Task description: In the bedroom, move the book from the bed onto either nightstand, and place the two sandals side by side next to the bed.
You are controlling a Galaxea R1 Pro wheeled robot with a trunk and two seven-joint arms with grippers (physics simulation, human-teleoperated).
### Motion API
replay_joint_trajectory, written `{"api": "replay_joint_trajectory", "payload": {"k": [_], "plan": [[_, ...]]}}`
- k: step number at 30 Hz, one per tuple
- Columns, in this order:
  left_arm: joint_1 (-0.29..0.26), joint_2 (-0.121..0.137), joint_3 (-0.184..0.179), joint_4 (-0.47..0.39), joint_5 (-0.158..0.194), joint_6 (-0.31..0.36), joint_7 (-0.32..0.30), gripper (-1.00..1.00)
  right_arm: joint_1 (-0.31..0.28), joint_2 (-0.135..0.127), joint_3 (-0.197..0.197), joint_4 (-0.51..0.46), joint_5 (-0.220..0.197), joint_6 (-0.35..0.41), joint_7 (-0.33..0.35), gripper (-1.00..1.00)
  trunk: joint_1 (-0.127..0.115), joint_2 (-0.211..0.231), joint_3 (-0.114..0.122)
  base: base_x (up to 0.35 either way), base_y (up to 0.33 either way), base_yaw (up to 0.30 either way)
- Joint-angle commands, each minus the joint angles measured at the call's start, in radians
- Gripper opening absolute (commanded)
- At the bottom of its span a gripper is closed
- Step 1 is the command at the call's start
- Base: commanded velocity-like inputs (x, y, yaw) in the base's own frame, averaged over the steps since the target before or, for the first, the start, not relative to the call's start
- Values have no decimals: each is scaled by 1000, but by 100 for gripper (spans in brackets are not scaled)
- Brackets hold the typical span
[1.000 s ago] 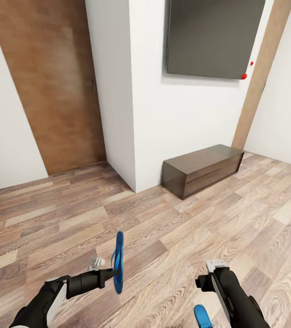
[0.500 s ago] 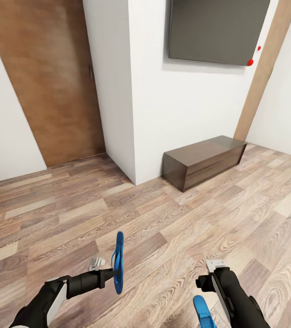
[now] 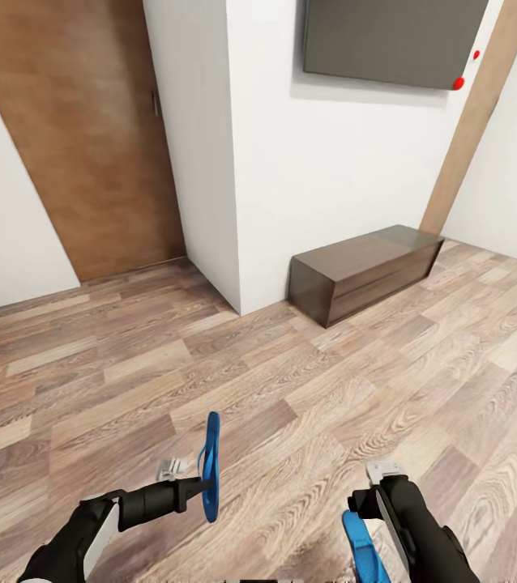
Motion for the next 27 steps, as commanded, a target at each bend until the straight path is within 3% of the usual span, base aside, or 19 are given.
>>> {"api": "replay_joint_trajectory", "payload": {"k": [1, 18, 24, 26, 27], "plan": [[0, 0, 1, 0, 5, 9, -4, -100, 0, 1, -4, -1, 10, 4, 9, 100, 0, -1, -5, 0, 0, 0], [0, 2, 4, 0, 6, 9, -7, -100, 0, 0, -4, 0, 12, 4, 9, 100, 8, -5, -71, 0, 0, 0], [0, 16, 8, -2, 8, 12, -22, -100, 0, 0, -4, 0, 12, 4, 9, 100, 11, -6, -94, 0, 0, 0], [0, 29, 16, -2, 17, 13, -33, -100, 0, 0, -4, 0, 12, 4, 9, 100, 11, -6, -101, 0, 0, 0], [0, 40, 33, -3, 40, 15, -48, -100, 0, 0, -4, 0, 12, 4, 9, 100, 12, -7, -105, 0, 0, 0]]}}
